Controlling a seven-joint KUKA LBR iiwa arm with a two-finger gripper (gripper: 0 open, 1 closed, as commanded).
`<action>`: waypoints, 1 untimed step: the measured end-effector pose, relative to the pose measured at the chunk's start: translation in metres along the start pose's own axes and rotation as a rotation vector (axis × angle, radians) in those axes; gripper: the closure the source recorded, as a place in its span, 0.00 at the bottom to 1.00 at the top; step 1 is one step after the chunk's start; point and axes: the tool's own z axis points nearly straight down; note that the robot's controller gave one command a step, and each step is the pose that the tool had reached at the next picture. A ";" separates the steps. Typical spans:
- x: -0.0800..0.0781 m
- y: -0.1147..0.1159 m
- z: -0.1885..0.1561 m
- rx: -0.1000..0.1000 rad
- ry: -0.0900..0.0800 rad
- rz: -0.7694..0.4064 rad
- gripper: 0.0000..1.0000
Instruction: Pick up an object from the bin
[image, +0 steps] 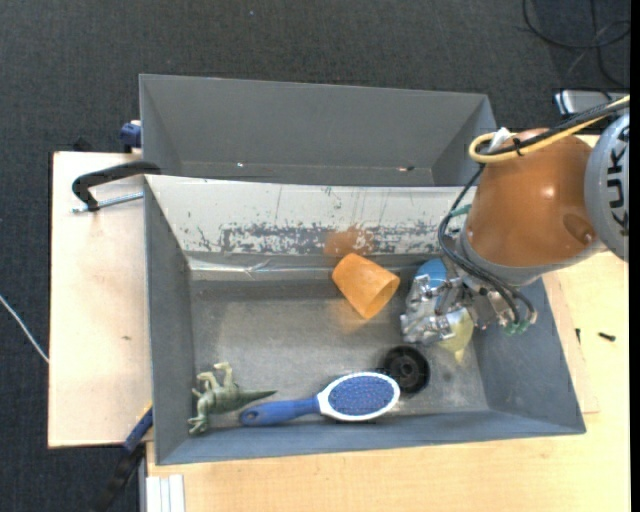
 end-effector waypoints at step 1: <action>0.000 0.008 0.074 0.002 -0.004 0.152 1.00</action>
Offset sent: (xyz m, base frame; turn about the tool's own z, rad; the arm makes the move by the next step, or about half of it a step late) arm -0.0069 0.0102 -0.1090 0.1868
